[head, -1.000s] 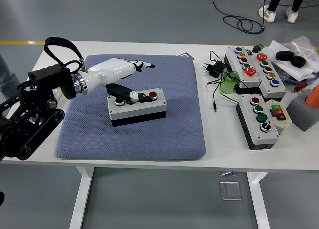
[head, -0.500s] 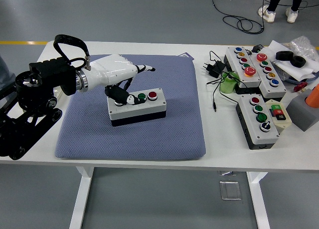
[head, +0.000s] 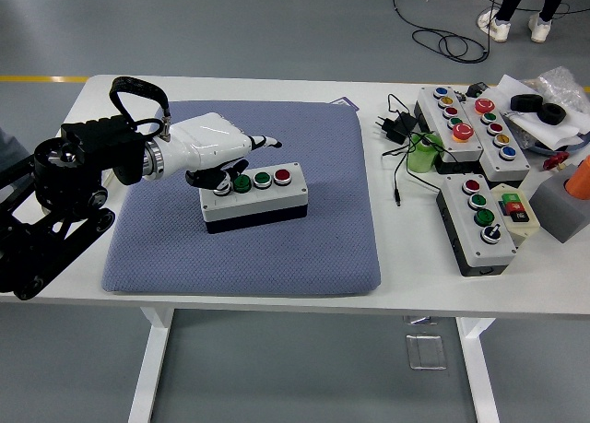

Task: Pick up the button,place it on the desk,press the button,press the button

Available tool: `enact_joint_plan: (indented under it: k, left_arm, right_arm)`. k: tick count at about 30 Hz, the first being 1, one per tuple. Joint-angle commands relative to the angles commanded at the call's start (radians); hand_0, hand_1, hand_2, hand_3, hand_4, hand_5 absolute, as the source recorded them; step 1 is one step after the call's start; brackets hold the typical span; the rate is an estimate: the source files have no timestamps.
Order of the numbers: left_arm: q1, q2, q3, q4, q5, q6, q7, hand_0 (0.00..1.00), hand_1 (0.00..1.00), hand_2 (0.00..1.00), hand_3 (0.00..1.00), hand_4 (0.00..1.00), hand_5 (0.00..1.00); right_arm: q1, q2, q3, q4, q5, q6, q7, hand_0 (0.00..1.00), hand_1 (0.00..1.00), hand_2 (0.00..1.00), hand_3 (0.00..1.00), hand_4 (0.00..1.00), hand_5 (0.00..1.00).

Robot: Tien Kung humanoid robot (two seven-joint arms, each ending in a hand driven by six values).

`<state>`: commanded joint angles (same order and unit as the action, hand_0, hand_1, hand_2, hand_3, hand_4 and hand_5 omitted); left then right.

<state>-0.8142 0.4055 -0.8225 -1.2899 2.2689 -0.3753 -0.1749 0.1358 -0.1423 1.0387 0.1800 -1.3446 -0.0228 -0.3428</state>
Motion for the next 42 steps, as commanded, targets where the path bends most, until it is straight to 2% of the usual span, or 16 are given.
enact_joint_plan:
  k: [11, 18, 31, 42]
  left_arm:
    - [-0.010, 0.003, 0.058, 0.030, 0.000, -0.022, 0.006, 0.093, 0.002, 0.053, 0.931, 0.095, 0.002]
    - [-0.012, 0.003, 0.072, 0.044, 0.000, -0.023, 0.007, 0.093, 0.002, 0.054, 0.918, 0.091, 0.002]
    - [-0.013, -0.013, 0.074, 0.089, 0.000, -0.020, 0.009, 0.095, 0.002, 0.053, 0.919, 0.100, 0.002]
    - [-0.020, -0.014, 0.099, 0.099, 0.000, -0.033, 0.010, 0.095, 0.002, 0.053, 0.909, 0.106, 0.002]
  right_arm:
    - [0.001, 0.000, 0.000, 0.000, 0.000, -0.001, 0.001, 0.657, 0.641, 0.668, 0.582, 0.378, 0.234]
    - [0.001, 0.000, 0.004, 0.000, -0.004, -0.001, 0.000, 0.657, 0.642, 0.669, 0.582, 0.378, 0.233]
    - [0.003, 0.001, 0.004, 0.000, -0.005, -0.001, 0.000, 0.658, 0.641, 0.668, 0.582, 0.378, 0.232]
    - [0.002, 0.001, 0.008, 0.000, -0.011, 0.000, 0.000, 0.657, 0.642, 0.668, 0.582, 0.378, 0.232]
